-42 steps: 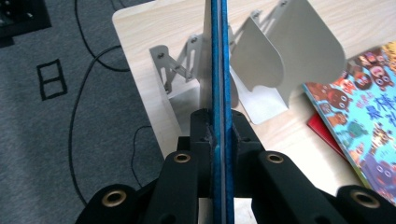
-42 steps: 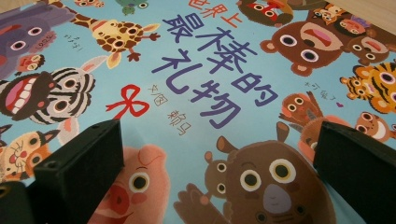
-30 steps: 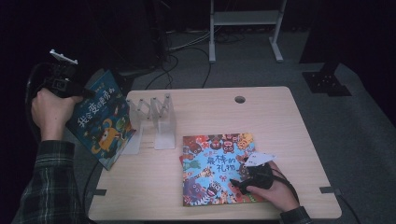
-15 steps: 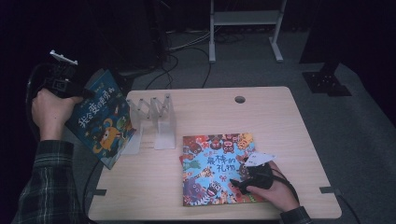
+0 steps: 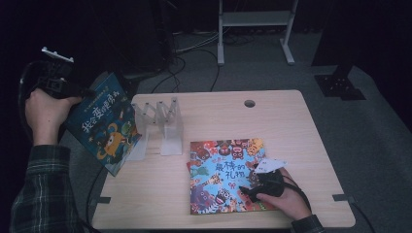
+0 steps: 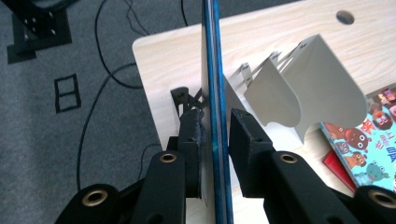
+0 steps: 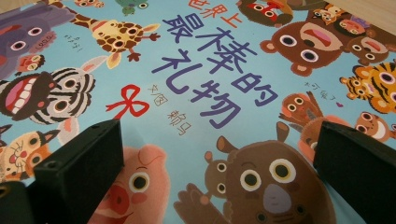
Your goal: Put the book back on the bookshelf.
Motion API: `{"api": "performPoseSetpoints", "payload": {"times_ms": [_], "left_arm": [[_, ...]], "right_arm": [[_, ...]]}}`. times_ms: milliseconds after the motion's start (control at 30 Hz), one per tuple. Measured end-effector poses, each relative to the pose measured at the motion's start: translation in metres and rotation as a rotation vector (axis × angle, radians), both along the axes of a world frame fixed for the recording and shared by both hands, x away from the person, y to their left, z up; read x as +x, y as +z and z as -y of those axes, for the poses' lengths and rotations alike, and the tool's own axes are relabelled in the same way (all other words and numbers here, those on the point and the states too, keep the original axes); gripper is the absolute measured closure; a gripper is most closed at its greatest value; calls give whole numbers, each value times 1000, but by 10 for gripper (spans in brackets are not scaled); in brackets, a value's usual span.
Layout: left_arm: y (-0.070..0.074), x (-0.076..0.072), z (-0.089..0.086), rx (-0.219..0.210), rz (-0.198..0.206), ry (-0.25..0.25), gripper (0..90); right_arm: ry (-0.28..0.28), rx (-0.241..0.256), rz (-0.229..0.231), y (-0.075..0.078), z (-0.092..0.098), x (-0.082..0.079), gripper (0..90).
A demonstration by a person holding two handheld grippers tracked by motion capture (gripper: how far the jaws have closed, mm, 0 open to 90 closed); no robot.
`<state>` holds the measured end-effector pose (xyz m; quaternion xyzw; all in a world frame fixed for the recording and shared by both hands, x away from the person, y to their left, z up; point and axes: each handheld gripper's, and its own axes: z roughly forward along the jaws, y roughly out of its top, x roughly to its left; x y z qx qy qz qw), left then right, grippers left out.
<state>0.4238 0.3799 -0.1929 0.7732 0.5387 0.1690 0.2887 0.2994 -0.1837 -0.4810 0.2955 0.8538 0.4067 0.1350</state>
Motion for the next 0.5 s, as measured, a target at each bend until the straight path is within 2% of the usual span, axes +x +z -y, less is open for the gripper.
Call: {"api": "performPoseSetpoints", "payload": {"times_ms": [100,233,333,467,500], "left_arm": [[11,-6,1,9,13,-12,807],[17,-11,3,10,19,-30,895],[19,-15,11,10,1,-64,896],[19,-18,19,17,1,-91,895],[20,-21,25,17,5,-112,895]], "right_arm": [[1,0,0,0,0,0,9],[2,-2,1,0,0,0,9],[2,-2,0,0,0,0,9],[1,-1,0,0,0,0,9],[1,-1,0,0,0,0,9]]}}
